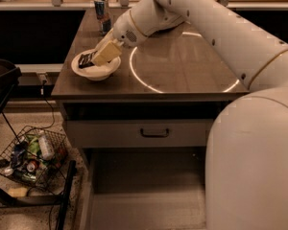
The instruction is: Place rxbar chocolate into paper bowl
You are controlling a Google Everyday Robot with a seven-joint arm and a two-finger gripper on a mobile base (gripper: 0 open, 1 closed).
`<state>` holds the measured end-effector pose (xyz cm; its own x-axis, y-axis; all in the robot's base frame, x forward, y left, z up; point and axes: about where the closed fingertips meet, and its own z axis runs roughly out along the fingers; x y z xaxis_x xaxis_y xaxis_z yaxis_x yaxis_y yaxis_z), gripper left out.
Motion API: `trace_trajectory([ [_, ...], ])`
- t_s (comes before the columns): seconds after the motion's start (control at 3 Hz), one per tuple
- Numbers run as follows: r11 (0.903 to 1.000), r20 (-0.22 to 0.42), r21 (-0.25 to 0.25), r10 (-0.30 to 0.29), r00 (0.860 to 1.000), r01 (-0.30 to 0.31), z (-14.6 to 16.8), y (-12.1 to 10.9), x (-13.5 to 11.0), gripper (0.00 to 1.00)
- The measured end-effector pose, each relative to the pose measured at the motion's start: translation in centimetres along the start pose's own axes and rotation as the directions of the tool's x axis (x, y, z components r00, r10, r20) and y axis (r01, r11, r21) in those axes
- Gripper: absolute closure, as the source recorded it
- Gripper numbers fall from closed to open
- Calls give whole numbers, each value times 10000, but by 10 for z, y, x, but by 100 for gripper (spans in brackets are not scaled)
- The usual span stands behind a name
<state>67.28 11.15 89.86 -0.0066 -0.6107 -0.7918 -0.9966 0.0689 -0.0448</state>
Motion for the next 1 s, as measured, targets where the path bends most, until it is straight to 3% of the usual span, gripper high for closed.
trace_trajectory([
  [0.67,9999,-9,-104,-2,10000,1,6,2,0,12],
  [1.0,9999,-13,-153,-3,10000,3,9,2,0,0],
])
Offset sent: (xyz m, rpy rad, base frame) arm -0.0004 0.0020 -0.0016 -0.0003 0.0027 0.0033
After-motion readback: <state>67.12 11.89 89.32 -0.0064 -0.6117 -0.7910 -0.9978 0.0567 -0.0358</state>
